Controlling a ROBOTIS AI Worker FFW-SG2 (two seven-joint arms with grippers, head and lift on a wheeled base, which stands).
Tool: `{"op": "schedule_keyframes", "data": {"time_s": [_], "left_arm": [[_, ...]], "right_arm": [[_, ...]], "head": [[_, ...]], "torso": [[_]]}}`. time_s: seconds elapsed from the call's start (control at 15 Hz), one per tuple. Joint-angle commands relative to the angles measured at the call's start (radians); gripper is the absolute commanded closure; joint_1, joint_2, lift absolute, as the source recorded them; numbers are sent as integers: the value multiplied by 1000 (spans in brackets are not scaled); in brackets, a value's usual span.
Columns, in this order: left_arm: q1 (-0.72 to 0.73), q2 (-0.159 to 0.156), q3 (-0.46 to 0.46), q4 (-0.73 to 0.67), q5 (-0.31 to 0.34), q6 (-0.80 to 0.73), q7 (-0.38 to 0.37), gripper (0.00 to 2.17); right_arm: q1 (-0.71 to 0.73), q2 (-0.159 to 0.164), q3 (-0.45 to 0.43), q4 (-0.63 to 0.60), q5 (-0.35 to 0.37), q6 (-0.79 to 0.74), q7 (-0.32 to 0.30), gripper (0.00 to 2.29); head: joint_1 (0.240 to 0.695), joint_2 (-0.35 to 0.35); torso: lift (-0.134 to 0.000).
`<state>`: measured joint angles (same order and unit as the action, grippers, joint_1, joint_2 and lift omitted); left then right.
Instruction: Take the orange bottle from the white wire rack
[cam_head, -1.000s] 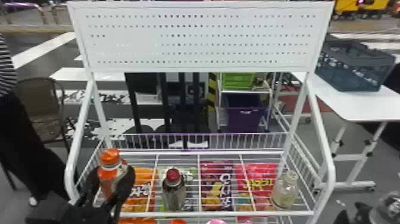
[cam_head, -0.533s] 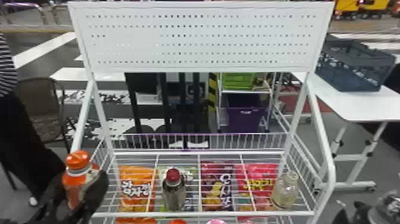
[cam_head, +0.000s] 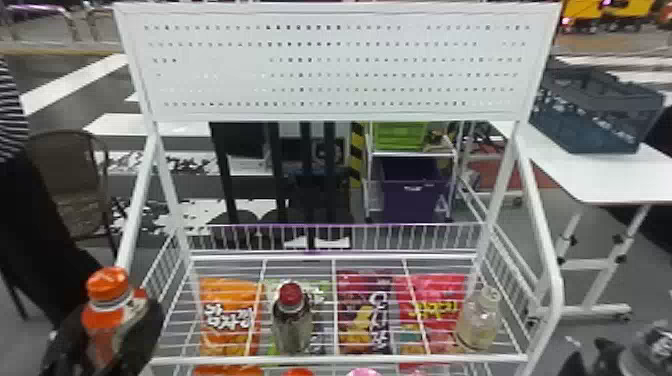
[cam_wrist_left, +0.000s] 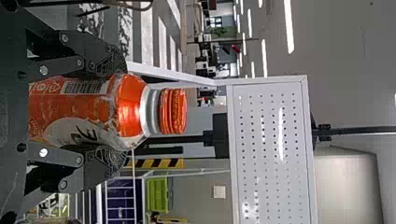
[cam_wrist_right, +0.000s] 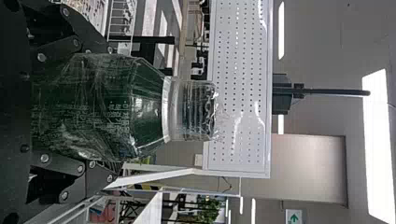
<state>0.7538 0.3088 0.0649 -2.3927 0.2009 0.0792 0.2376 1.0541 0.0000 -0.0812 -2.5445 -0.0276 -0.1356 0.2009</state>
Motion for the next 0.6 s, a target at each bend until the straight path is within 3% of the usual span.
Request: {"op": "schedule_keyframes", "data": {"time_s": [0.0,0.53], "left_arm": [[-7,-5,0,6,0,0,-1,2145],[-25,-10,0,27,2,0,0,2145]], "right_arm": [[-2,1,0,1,0,0,0,974],[-12,1,-6,6,-11,12,0,974]], "head": [[499,0],[499,0]], "torso": [[0],[0]]}}
